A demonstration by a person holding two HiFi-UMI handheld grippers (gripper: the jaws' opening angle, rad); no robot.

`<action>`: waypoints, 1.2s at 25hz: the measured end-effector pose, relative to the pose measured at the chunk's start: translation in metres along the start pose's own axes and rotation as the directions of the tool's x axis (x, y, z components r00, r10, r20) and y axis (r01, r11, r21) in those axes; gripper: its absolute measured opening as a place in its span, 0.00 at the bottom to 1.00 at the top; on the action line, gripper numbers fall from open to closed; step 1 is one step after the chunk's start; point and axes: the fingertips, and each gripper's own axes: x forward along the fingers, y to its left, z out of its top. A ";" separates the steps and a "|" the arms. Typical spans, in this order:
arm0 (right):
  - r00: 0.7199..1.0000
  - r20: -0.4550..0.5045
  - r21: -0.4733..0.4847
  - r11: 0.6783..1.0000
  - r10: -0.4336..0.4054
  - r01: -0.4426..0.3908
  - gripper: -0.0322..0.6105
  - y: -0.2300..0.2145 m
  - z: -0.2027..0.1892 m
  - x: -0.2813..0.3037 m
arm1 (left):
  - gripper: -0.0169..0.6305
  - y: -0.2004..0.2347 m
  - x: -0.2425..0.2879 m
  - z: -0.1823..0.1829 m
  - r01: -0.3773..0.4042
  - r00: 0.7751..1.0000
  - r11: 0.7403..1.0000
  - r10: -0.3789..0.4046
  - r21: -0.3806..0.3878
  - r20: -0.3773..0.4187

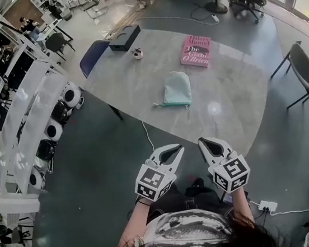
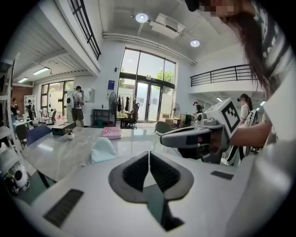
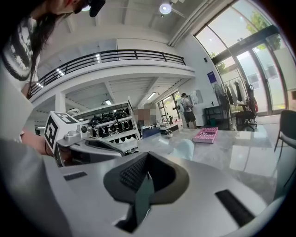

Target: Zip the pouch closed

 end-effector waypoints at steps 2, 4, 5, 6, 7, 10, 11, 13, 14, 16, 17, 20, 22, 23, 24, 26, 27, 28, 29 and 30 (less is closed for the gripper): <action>1.000 0.014 -0.002 1.000 -0.008 0.008 0.05 0.007 0.002 0.004 | 0.05 0.000 -0.007 0.001 0.009 1.000 1.000 -0.009 0.013 0.005; 1.000 0.026 -0.004 1.000 -0.014 0.014 0.05 0.016 0.002 0.008 | 0.05 0.002 -0.014 -0.001 0.015 1.000 1.000 -0.015 0.020 0.011; 0.999 0.028 -0.007 1.000 -0.015 0.015 0.05 0.021 0.001 0.010 | 0.05 0.004 -0.018 -0.001 0.017 1.000 1.000 -0.018 0.020 0.014; 0.999 0.028 -0.013 1.000 -0.017 0.017 0.05 0.025 0.001 0.012 | 0.05 0.006 -0.022 -0.002 0.020 1.000 1.000 -0.020 0.021 0.017; 0.999 0.027 -0.019 1.000 -0.020 0.021 0.04 0.030 0.001 0.014 | 0.05 0.007 -0.026 -0.002 0.024 1.000 0.999 -0.024 0.021 0.019; 0.999 0.028 -0.034 0.999 -0.041 0.042 0.04 0.041 0.001 0.019 | 0.05 0.014 -0.037 -0.005 0.039 0.999 0.999 -0.039 0.025 0.023; 0.998 0.032 -0.039 0.998 -0.048 0.049 0.04 0.044 0.001 0.022 | 0.05 0.017 -0.040 -0.005 0.042 0.999 0.999 -0.042 0.026 0.027; 0.997 0.040 -0.047 0.997 -0.064 0.066 0.04 0.049 0.003 0.026 | 0.05 0.023 -0.045 -0.005 0.047 0.998 0.999 -0.048 0.024 0.038; 0.996 0.042 -0.049 0.996 -0.073 0.075 0.04 0.051 0.004 0.027 | 0.05 0.025 -0.047 -0.004 0.050 0.998 0.998 -0.051 0.022 0.044; 0.995 0.040 -0.055 0.994 -0.088 0.090 0.04 0.053 0.003 0.028 | 0.05 0.026 -0.050 -0.004 0.061 0.997 0.998 -0.062 0.021 0.051; 0.995 0.036 -0.059 0.994 -0.093 0.095 0.04 0.054 0.002 0.028 | 0.05 0.026 -0.051 -0.004 0.067 0.996 0.998 -0.068 0.021 0.054; 0.995 0.026 -0.072 0.993 -0.097 0.098 0.04 0.057 0.000 0.032 | 0.05 0.029 -0.053 -0.005 0.079 0.995 0.997 -0.080 0.022 0.059; 0.995 0.023 -0.080 0.992 -0.096 0.098 0.04 0.060 0.001 0.035 | 0.05 0.032 -0.055 -0.006 0.081 0.995 0.996 -0.082 0.021 0.063; 0.995 0.022 -0.084 0.992 -0.096 0.097 0.04 0.062 0.001 0.036 | 0.05 0.034 -0.056 -0.006 0.082 0.994 0.996 -0.083 0.020 0.064; 0.995 0.021 -0.088 0.991 -0.094 0.096 0.04 0.064 0.002 0.037 | 0.05 0.035 -0.058 -0.007 0.083 0.994 0.996 -0.084 0.020 0.066; 0.996 0.020 -0.094 0.991 -0.092 0.094 0.04 0.066 0.004 0.039 | 0.05 0.037 -0.059 -0.005 0.086 0.994 0.996 -0.087 0.018 0.070; 0.996 0.019 -0.095 0.991 -0.092 0.094 0.04 0.067 0.005 0.039 | 0.05 0.037 -0.060 -0.005 0.089 0.993 0.996 -0.090 0.018 0.073; 0.996 0.018 -0.097 0.991 -0.093 0.094 0.04 0.067 0.005 0.039 | 0.05 0.036 -0.060 -0.004 0.092 0.993 0.996 -0.093 0.019 0.075; 0.996 0.018 -0.099 0.991 -0.093 0.094 0.04 0.067 0.005 0.039 | 0.05 0.036 -0.059 -0.003 0.095 0.992 0.995 -0.097 0.021 0.076; 0.996 0.018 -0.100 0.991 -0.093 0.094 0.04 0.067 0.005 0.039 | 0.05 0.035 -0.059 -0.003 0.099 0.992 0.995 -0.100 0.022 0.076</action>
